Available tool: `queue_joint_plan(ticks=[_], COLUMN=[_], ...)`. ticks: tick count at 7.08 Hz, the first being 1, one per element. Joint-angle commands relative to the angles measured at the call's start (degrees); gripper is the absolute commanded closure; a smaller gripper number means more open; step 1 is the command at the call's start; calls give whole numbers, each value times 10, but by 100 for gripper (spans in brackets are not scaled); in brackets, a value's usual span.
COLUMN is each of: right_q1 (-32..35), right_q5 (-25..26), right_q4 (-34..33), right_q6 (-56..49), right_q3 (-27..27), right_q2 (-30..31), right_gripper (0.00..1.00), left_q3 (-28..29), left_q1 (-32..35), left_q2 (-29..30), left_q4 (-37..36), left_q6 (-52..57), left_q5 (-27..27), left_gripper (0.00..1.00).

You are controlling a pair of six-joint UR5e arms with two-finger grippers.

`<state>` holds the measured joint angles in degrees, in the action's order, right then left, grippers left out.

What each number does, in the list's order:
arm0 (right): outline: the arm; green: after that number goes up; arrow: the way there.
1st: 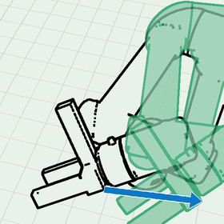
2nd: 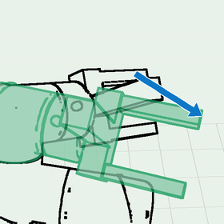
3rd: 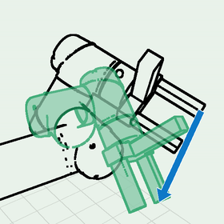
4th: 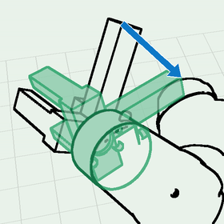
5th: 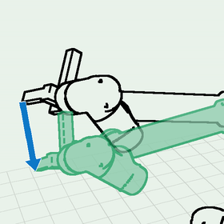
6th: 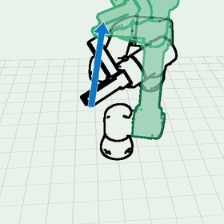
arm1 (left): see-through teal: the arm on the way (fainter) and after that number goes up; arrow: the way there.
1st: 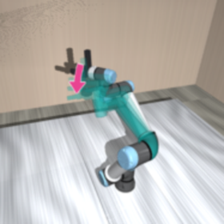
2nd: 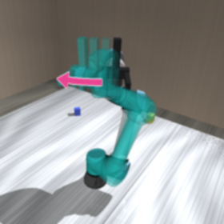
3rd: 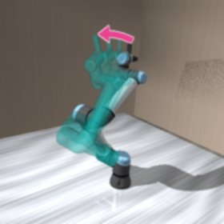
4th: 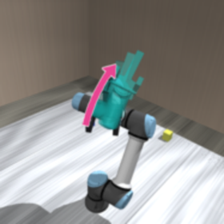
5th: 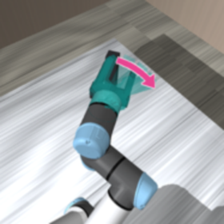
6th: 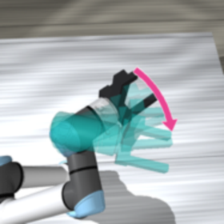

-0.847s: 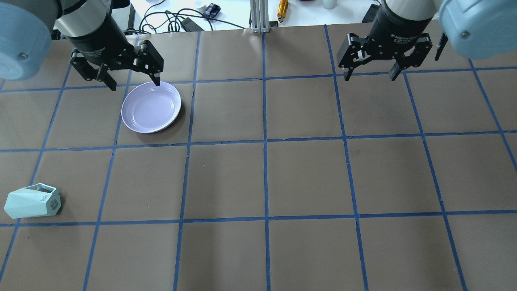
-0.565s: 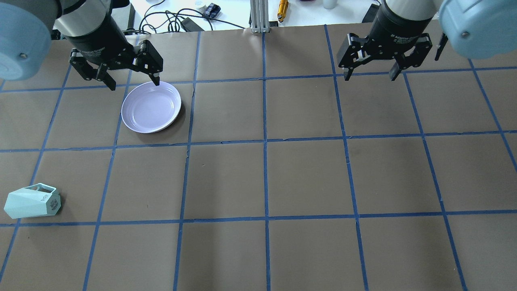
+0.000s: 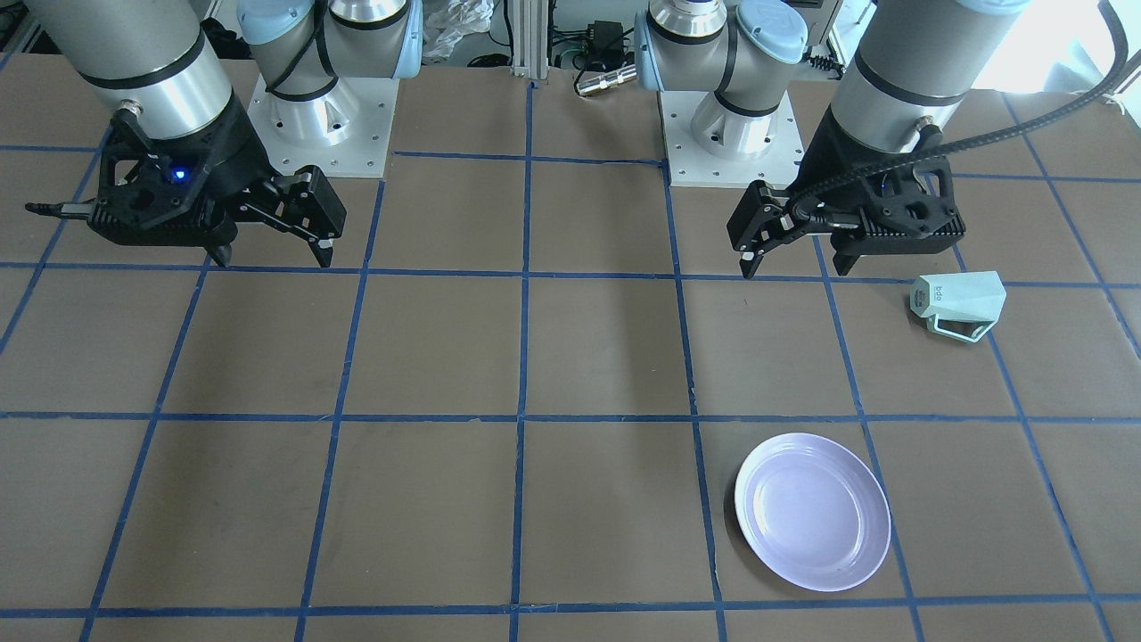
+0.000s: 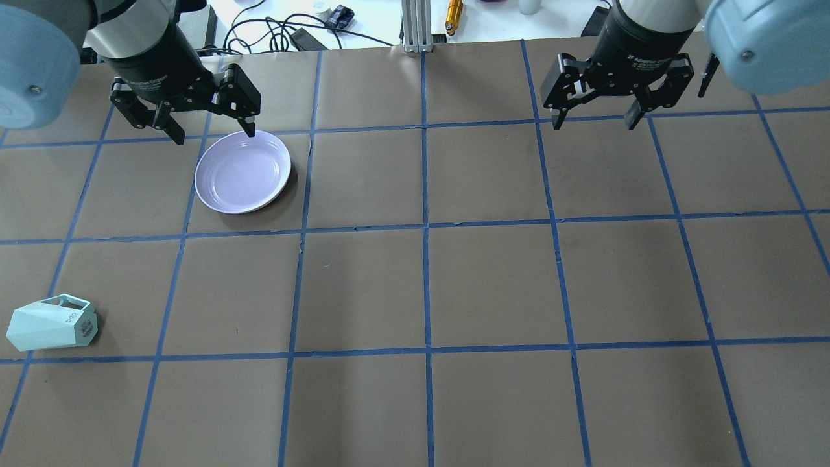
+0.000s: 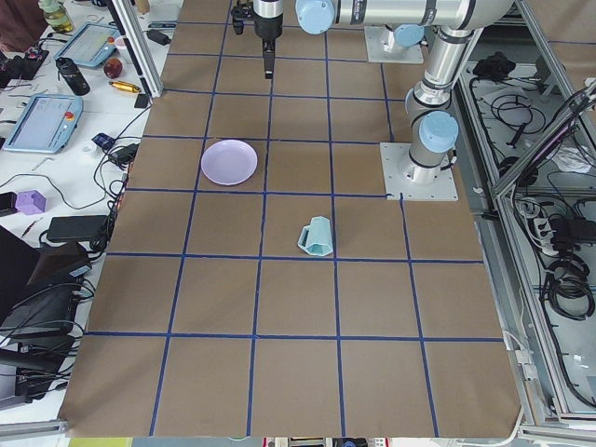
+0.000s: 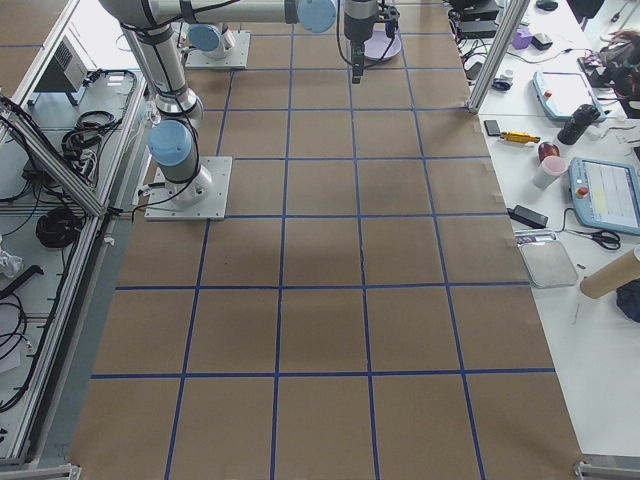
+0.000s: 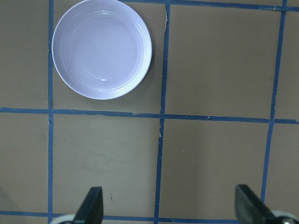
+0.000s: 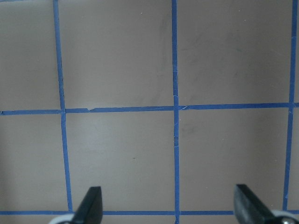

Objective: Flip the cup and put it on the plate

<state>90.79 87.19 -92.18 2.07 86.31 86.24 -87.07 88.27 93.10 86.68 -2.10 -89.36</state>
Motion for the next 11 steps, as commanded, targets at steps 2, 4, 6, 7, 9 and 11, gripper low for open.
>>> queue_joint_plan(ticks=[2, 4, 6, 7, 9, 11], right_q1=[0, 0, 0, 0, 0, 0], right_q5=[0, 0, -1, 0, 0, 0], right_q4=[0, 0, 0, 0, 0, 0], right_q6=[0, 0, 0, 0, 0, 0], right_q3=[0, 0, 0, 0, 0, 0], right_q2=[0, 1, 0, 0, 1, 1], right_gripper=[0, 0, 0, 0, 0, 0], left_q3=[0, -2, -4, -8, -7, -7], left_q1=[0, -5, -30, -78, -182, -271], left_q2=[2, -1, -8, -14, -18, -10], left_q4=[1, 2, 7, 18, 65, 85], left_q6=[-2, -1, 20, 72, 200, 294], left_q5=[0, -2, 0, 1, 4, 7], left_gripper=[0, 0, 0, 0, 0, 0])
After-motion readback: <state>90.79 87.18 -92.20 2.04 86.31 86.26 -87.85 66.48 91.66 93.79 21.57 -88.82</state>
